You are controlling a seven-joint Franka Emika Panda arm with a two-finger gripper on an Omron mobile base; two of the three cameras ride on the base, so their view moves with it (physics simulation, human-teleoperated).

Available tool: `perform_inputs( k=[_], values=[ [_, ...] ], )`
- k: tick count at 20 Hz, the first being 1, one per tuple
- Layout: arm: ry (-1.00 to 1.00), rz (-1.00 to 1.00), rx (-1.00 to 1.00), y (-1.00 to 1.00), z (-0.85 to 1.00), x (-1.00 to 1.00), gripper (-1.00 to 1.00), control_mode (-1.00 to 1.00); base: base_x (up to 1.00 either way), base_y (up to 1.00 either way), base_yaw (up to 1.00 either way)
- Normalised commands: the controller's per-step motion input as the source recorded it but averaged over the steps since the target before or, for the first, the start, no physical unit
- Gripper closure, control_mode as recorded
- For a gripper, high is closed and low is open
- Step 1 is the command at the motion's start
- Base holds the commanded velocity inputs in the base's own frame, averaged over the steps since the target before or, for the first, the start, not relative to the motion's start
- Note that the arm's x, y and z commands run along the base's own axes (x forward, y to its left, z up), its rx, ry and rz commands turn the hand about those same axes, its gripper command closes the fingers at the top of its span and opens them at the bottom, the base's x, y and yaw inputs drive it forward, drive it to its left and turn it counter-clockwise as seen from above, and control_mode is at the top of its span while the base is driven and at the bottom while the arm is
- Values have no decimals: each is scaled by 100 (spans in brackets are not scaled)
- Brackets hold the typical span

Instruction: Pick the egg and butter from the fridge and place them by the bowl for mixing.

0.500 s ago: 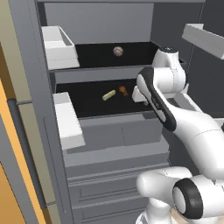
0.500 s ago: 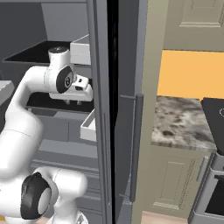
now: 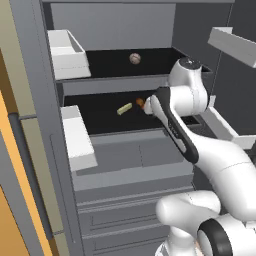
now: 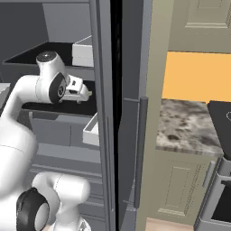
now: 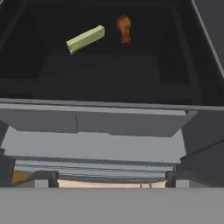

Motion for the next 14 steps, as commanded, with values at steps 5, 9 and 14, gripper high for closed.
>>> perform_inputs(
  k=[5,9,14],
  values=[
    [-24,-4,10,41,-8,10,-100,-100,0,0,0],
    [-15,-5,3,44,0,36,-100,-100,0,0,0],
    [-8,-8,0,37,-5,52,-100,-100,0,0,0]
  ],
)
